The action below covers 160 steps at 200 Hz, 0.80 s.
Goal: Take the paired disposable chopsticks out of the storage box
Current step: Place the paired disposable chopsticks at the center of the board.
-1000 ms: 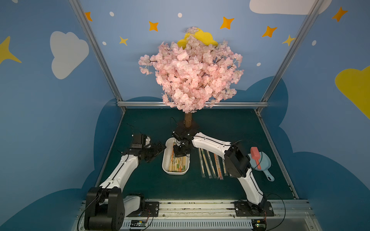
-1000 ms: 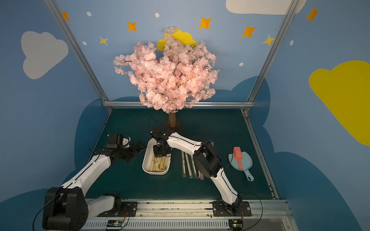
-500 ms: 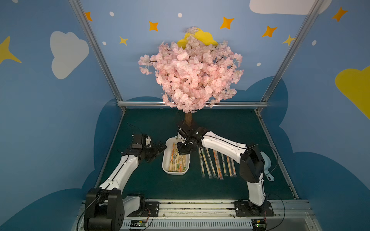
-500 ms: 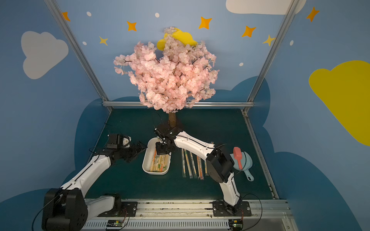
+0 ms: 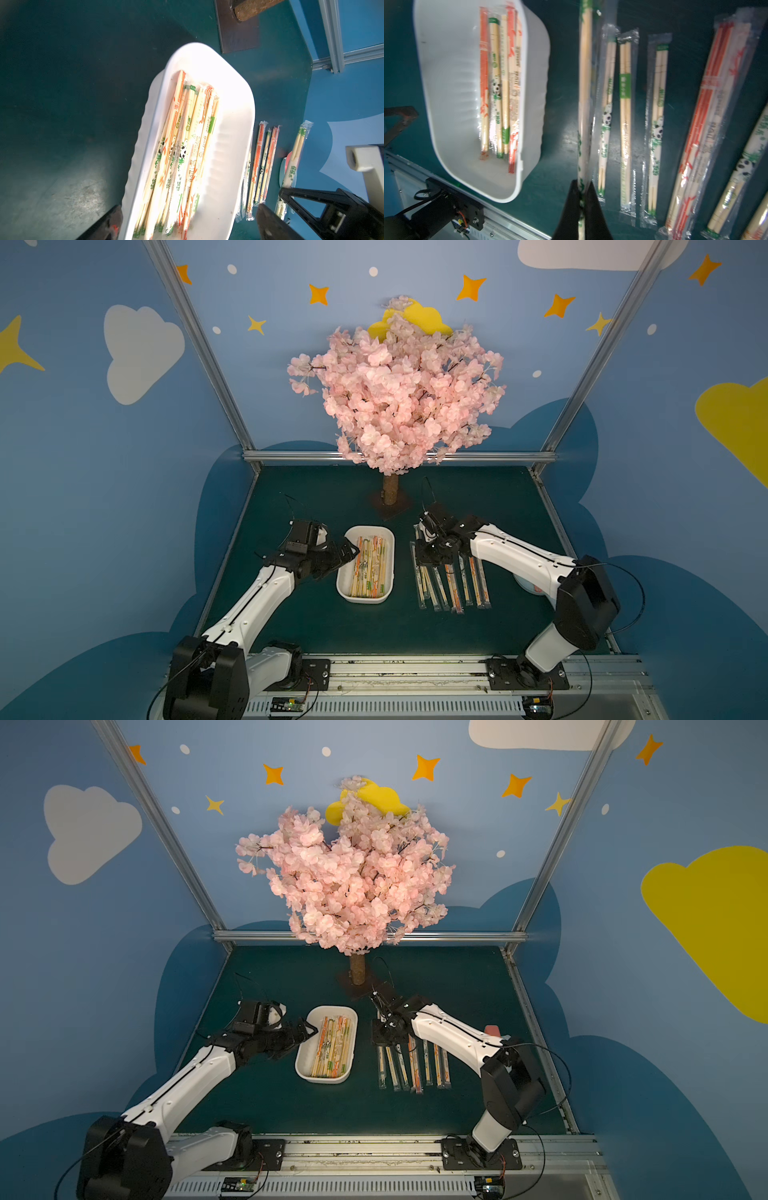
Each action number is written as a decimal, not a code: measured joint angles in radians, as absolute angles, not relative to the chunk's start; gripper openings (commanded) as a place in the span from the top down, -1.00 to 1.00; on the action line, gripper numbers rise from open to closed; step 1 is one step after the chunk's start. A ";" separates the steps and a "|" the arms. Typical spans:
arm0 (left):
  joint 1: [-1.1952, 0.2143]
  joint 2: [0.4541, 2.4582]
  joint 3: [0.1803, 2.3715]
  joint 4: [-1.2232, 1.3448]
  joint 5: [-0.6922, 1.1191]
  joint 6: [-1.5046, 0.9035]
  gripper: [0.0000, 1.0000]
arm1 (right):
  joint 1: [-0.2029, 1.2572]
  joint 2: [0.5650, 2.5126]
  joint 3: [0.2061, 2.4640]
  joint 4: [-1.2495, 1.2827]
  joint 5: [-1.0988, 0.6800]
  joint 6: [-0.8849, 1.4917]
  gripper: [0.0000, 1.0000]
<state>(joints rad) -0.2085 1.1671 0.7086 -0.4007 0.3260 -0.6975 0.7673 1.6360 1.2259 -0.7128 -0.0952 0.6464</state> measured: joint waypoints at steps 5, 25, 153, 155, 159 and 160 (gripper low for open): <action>-0.216 1.173 0.709 -0.400 0.322 -0.701 -1.00 | 0.759 1.636 1.212 -0.712 -0.092 0.646 1.00; -0.241 1.192 0.709 -0.400 0.309 -0.707 -1.00 | 0.743 1.636 1.170 -0.710 -0.080 0.639 1.00; -0.258 1.217 0.709 -0.380 0.273 -0.724 -1.00 | 0.778 1.751 1.164 -0.646 -0.125 0.626 1.00; -0.258 1.218 0.709 -0.380 0.273 -0.724 -1.00 | 0.778 1.754 1.165 -0.645 -0.128 0.628 1.00; -0.258 1.220 0.709 -0.380 0.272 -0.724 -1.00 | 0.782 1.763 1.169 -0.640 -0.134 0.630 1.00; -0.258 1.221 0.709 -0.380 0.272 -0.724 -1.00 | 0.783 1.766 1.171 -0.637 -0.136 0.632 1.00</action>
